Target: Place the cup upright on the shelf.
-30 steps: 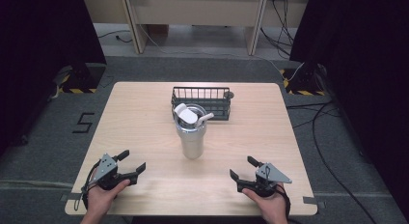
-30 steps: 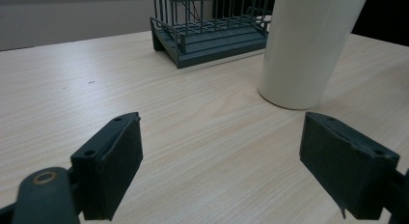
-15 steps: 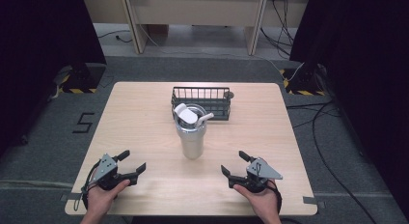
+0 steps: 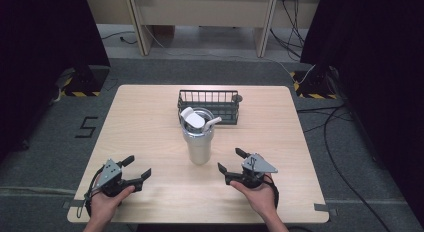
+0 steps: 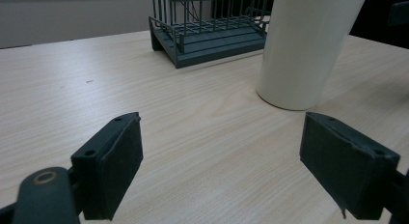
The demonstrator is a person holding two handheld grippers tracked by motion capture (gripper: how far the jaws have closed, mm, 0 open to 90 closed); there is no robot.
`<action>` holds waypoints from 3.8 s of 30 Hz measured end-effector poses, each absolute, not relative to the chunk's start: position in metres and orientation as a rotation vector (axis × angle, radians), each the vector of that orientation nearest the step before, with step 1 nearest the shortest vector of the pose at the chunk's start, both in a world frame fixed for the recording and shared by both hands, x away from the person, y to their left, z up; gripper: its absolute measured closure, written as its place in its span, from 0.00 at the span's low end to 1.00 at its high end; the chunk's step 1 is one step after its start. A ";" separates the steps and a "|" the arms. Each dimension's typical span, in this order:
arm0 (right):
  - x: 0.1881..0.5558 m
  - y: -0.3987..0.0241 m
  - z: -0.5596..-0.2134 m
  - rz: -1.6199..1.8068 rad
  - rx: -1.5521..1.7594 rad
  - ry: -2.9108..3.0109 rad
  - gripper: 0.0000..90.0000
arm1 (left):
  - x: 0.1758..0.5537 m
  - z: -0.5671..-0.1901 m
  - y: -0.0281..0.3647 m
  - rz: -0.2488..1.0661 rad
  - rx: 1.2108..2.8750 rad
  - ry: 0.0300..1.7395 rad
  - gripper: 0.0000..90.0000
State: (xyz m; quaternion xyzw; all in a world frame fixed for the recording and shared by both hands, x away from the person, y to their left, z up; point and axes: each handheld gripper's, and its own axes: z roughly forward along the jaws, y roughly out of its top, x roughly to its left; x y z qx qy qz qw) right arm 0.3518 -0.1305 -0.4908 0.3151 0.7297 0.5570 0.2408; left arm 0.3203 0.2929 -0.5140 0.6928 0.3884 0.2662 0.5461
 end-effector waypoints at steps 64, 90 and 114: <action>0.413 -0.045 -0.510 1.588 0.874 2.030 0.11 | 0.322 -0.513 0.294 0.626 1.624 0.922 0.16; 0.421 -0.038 -0.518 1.615 0.850 1.996 0.11 | 0.322 -0.513 0.294 0.622 1.632 0.914 0.16; 0.422 -0.036 -0.514 1.580 0.813 1.997 0.12 | 0.322 -0.513 0.295 0.618 1.629 0.913 0.16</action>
